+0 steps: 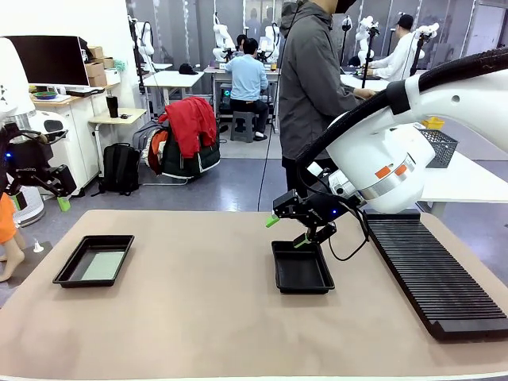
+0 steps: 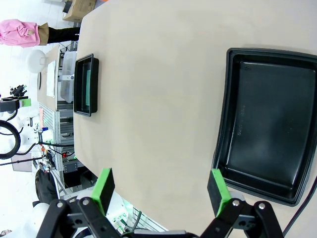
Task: Inspect and transfer BCBs to ESD trays.
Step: Pick up the Blank PCB from the PCB Rack and place it in the right ESD tray.
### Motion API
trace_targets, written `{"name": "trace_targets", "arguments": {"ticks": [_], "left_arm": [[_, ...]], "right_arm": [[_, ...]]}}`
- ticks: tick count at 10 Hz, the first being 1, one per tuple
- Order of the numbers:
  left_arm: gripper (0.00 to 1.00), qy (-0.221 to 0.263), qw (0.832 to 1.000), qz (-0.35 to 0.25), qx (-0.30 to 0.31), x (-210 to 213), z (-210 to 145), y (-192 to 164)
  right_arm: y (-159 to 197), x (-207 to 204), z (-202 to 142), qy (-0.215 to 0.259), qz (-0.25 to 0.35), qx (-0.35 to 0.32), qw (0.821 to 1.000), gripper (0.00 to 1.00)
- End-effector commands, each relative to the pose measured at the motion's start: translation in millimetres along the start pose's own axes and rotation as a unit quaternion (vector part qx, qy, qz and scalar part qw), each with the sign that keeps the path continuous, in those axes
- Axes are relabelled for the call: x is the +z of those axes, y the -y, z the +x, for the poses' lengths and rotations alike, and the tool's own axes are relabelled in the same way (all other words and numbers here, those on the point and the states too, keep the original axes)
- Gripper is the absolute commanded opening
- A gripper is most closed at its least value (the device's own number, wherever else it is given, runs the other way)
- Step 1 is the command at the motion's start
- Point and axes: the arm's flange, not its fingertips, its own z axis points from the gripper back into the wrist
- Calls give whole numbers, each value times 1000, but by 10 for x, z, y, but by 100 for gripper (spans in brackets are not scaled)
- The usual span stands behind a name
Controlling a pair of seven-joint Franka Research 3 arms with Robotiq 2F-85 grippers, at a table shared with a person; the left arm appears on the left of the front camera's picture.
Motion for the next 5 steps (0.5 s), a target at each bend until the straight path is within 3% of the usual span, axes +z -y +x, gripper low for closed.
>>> {"name": "trace_targets", "arguments": {"ticks": [1,5], "left_arm": [[100,3,1000,1,1,-1,7,-12],[100,3,1000,1,1,-1,7,-12]], "right_arm": [[-33,18,-3,0,-11,-6,1000,100],[-33,18,-3,0,-11,-6,1000,100]]}}
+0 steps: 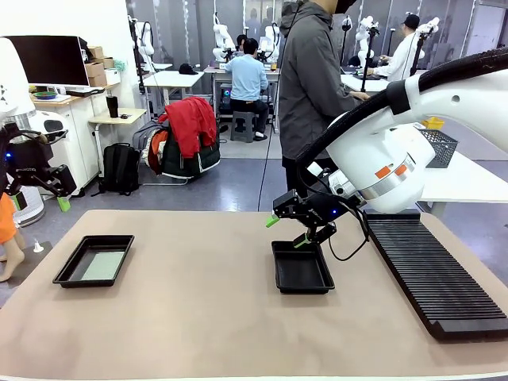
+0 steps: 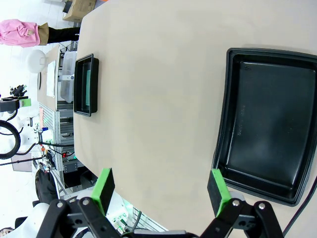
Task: Inspect and transfer BCBs to ESD trays.
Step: Pick up the Blank PCB from the PCB Rack and place it in the right ESD tray.
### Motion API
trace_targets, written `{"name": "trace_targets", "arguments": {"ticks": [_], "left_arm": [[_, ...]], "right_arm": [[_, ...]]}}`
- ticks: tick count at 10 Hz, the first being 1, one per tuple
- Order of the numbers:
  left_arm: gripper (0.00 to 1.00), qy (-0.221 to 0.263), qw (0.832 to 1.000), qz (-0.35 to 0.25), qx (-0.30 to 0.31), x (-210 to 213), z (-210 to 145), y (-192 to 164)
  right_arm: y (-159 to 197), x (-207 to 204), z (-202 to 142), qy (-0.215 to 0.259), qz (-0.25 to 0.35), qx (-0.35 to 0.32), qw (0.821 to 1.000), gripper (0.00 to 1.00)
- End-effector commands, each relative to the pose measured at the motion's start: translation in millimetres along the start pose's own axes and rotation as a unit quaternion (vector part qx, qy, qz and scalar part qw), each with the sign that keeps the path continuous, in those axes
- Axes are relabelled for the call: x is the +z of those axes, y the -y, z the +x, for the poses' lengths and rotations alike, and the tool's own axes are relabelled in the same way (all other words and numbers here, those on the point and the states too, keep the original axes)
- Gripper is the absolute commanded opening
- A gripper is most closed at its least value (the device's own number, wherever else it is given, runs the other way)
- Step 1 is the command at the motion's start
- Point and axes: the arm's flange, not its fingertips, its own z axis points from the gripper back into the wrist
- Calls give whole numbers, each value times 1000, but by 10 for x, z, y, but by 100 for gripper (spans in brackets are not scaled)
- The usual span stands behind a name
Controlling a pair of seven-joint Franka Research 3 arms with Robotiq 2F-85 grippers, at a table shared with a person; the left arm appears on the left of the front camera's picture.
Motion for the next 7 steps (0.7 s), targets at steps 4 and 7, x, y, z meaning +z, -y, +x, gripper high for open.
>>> {"name": "trace_targets", "arguments": {"ticks": [4,7], "left_arm": [[100,3,1000,1,1,-1,7,-12],[100,3,1000,1,1,-1,7,-12]], "right_arm": [[-33,18,-3,0,-11,-6,1000,100],[-33,18,-3,0,-11,-6,1000,100]]}}
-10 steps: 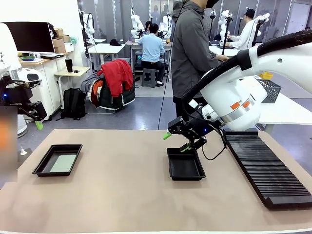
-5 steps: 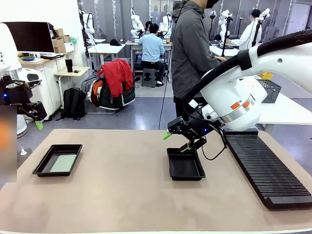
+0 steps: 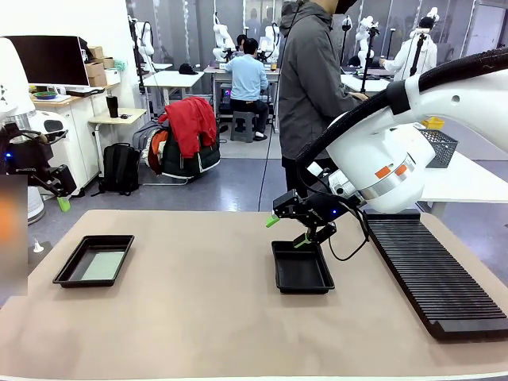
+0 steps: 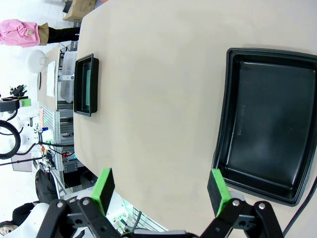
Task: Inspect and transfer BCBs to ESD trays.
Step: Pick up the Blank PCB from the PCB Rack and place it in the right ESD tray.
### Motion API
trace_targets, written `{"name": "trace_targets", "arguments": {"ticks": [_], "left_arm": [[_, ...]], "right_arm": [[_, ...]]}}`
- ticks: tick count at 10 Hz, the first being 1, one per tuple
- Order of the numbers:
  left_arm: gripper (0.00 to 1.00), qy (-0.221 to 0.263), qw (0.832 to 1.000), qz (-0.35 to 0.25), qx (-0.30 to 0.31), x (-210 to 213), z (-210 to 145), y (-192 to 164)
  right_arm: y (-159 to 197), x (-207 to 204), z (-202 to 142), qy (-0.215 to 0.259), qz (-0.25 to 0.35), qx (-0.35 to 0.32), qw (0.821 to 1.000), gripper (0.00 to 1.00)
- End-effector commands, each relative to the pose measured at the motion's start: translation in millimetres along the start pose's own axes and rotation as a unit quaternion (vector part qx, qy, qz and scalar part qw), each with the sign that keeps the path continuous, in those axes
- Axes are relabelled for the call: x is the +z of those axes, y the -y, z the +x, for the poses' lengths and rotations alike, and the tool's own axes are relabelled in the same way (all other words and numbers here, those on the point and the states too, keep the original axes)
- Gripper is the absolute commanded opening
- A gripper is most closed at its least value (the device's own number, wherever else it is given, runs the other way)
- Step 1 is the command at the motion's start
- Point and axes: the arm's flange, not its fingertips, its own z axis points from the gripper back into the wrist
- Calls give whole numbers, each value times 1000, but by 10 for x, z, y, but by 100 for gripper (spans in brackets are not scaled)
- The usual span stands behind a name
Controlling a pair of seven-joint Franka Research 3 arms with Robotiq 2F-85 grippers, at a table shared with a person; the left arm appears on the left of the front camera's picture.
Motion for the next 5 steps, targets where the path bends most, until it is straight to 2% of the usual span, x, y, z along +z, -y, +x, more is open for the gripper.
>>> {"name": "trace_targets", "arguments": {"ticks": [1,5], "left_arm": [[100,3,1000,1,1,-1,7,-12],[100,3,1000,1,1,-1,7,-12]], "right_arm": [[-33,18,-3,0,-11,-6,1000,100],[-33,18,-3,0,-11,-6,1000,100]]}}
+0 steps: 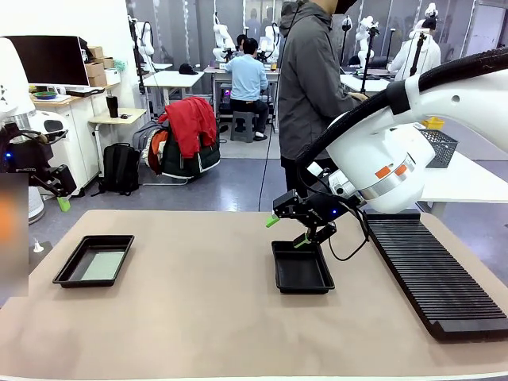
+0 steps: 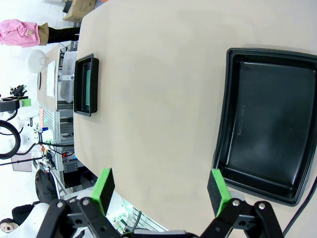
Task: Inspect and transfer BCBs to ESD trays.
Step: Pick up the Blank PCB from the PCB Rack and place it in the right ESD tray.
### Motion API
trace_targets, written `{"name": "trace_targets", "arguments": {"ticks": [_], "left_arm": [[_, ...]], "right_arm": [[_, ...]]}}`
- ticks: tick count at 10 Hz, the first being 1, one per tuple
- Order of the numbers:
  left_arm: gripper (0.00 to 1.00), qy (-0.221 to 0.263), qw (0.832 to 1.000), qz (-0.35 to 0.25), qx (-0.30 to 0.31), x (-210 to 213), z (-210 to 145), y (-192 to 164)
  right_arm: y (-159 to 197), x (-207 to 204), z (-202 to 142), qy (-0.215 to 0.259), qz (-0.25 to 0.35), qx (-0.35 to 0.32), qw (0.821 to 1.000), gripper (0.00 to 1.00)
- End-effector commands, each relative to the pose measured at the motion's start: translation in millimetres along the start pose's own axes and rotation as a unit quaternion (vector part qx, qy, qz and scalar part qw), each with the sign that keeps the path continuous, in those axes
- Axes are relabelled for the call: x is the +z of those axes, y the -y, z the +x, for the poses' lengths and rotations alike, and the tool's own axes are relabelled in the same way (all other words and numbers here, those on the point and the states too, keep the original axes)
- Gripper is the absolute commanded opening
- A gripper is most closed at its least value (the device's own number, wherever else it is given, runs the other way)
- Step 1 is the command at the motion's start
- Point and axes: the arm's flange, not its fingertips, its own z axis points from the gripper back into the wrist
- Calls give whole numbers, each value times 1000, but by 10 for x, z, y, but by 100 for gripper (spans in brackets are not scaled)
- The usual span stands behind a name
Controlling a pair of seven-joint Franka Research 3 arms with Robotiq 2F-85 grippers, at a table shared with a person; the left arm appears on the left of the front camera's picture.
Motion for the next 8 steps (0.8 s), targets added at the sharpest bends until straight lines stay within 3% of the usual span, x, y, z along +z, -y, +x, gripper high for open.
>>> {"name": "trace_targets", "arguments": {"ticks": [1,8], "left_arm": [[100,3,1000,1,1,-2,7,-12],[100,3,1000,1,1,-2,7,-12]], "right_arm": [[-33,18,-3,0,-11,-6,1000,100],[-33,18,-3,0,-11,-6,1000,100]]}}
